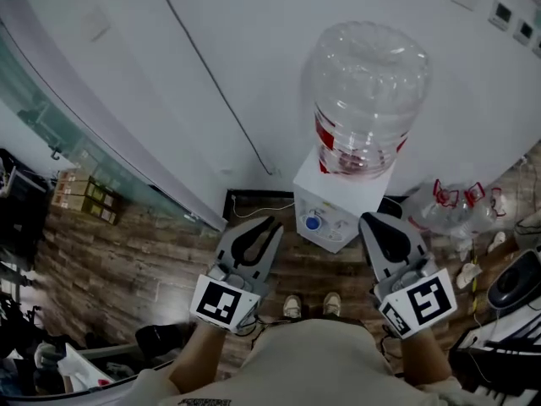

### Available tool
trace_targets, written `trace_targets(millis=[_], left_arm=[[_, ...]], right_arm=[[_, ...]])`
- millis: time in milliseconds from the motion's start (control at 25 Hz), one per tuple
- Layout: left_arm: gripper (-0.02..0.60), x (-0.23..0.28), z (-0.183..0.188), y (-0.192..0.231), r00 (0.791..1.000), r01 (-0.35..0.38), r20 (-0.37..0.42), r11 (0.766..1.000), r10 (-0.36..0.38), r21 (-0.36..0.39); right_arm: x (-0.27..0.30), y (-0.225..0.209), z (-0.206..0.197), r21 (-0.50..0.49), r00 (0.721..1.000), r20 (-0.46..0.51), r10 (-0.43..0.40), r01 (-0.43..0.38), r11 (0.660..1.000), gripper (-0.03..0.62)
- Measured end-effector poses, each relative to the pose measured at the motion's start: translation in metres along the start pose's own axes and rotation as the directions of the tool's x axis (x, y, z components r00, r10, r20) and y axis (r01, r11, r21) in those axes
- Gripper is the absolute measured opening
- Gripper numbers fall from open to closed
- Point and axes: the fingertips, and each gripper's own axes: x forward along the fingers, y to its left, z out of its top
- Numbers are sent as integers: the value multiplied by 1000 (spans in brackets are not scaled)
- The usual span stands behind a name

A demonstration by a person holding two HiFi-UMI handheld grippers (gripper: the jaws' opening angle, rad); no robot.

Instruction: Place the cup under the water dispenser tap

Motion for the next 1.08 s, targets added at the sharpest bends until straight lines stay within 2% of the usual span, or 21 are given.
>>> trace_targets(millis=[80,240,400,1080], left_arm=[[41,-3,1,-1,1000,-13,-8,1000,13,-3],[9,-5,4,-2,1000,-25,-17,999,26,35],[8,1,5,-7,1000,-18,-17,998,19,53],[6,13,9,-9,1000,1,-9,1000,0,24]], right_arm=[[-3,3,-2,-5,1000,-10,10,-10,1000,6],[-7,7,-9,-30,999,-38,26,-27,999,6],[-9,1,-15,-31,998,-52,19,-21,999,8],[-10,-26,-2,-68,1000,-19,-21,19,997,8]])
